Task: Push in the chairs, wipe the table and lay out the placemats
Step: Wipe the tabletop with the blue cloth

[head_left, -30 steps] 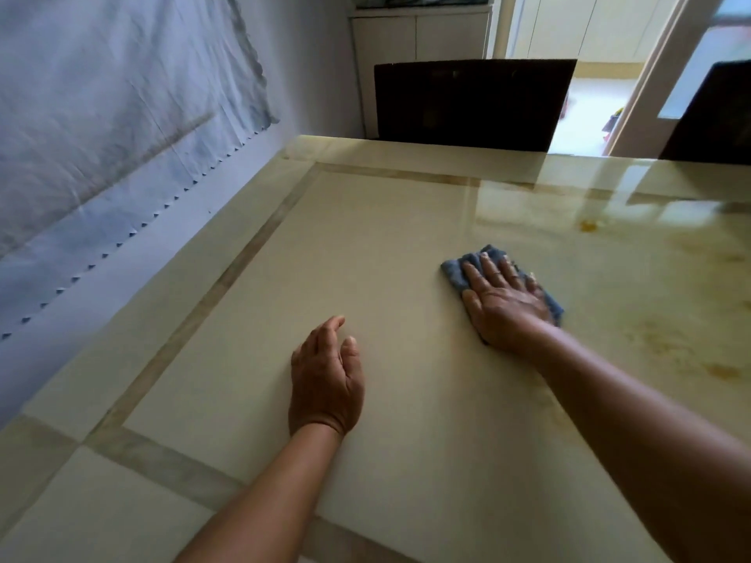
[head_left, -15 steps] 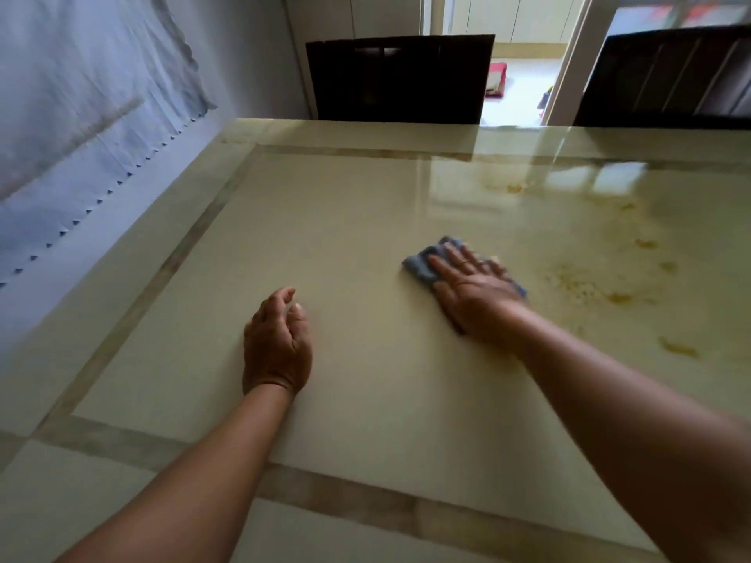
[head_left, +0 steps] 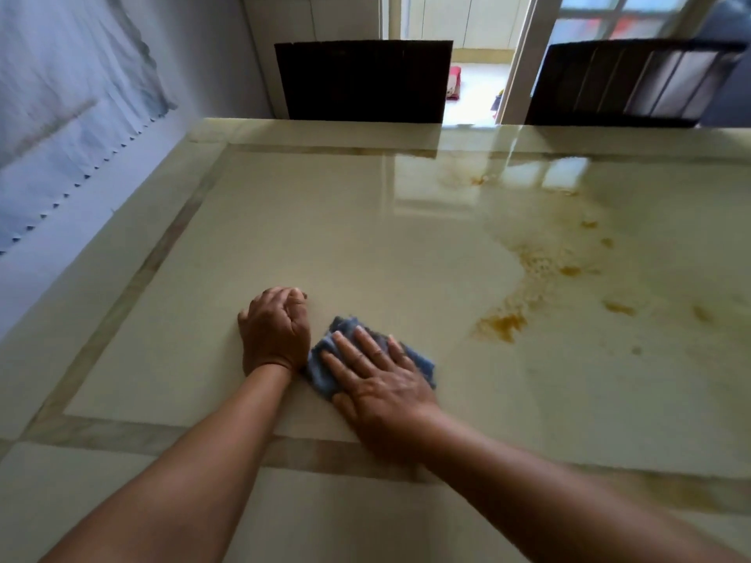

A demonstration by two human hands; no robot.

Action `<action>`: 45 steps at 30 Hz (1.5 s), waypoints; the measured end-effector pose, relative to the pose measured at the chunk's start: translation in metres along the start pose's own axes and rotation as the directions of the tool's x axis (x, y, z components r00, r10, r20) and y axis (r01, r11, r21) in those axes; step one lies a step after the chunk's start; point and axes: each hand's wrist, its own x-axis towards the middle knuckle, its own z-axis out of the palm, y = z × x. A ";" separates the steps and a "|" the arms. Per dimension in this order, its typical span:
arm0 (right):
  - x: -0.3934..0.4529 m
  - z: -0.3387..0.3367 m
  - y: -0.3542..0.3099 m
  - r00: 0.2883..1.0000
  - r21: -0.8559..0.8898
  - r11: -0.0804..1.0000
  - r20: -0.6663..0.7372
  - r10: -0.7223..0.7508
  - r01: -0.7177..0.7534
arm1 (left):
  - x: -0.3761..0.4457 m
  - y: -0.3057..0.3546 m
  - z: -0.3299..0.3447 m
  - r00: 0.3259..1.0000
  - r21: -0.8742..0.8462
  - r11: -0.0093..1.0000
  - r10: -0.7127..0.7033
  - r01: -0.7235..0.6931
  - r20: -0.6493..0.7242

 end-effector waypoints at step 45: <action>-0.005 -0.001 0.014 0.958 -0.097 0.955 0.085 -0.274 0.281 | -0.118 0.050 -0.031 0.976 -0.257 0.948 -0.210 0.189 -0.058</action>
